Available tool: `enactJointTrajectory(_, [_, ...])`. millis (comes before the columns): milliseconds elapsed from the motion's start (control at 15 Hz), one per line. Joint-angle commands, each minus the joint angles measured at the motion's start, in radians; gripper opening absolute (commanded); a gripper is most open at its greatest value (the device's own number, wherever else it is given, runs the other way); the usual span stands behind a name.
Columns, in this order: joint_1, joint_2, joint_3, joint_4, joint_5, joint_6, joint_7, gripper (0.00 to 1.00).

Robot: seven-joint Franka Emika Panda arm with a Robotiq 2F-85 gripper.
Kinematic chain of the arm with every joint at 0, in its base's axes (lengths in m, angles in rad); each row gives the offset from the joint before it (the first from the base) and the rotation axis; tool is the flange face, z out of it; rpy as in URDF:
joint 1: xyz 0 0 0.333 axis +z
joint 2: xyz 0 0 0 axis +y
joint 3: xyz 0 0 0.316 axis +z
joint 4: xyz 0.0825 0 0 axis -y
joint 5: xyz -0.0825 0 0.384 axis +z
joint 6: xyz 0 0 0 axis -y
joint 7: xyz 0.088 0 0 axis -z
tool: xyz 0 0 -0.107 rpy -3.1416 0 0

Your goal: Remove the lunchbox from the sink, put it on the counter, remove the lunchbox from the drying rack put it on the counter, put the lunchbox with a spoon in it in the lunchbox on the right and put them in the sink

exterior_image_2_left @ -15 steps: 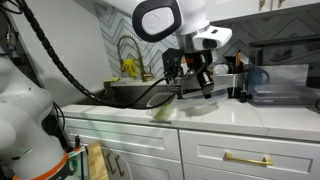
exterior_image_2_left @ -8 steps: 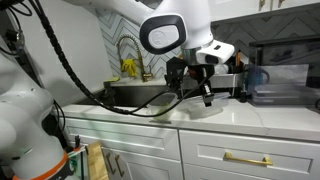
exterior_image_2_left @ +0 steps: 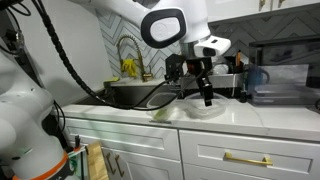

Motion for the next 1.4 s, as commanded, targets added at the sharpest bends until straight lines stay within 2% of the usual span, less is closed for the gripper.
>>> enactJointTrajectory(0, [0.003,-0.052,0.028,0.016,-0.072,-0.151,0.015,0.99])
enactJointTrajectory(200, [0.017,-0.076,0.054,0.030,-0.118,-0.286,-0.026,1.00])
enactJointTrajectory(467, [0.045,-0.087,0.082,0.036,-0.132,-0.387,-0.102,1.00])
enactJointTrajectory(600, [0.066,-0.089,0.099,0.033,-0.134,-0.411,-0.140,1.00])
enactJointTrajectory(667, [0.052,-0.074,0.088,0.042,-0.119,-0.378,-0.105,1.00])
enactJointTrajectory(933, [0.056,-0.073,0.090,0.046,-0.119,-0.381,-0.106,1.00])
enactJointTrajectory(1000, [0.074,-0.075,0.077,0.030,-0.069,-0.362,-0.221,1.00])
enactJointTrajectory(1333, [0.106,-0.051,0.082,0.006,-0.035,-0.379,-0.455,1.00])
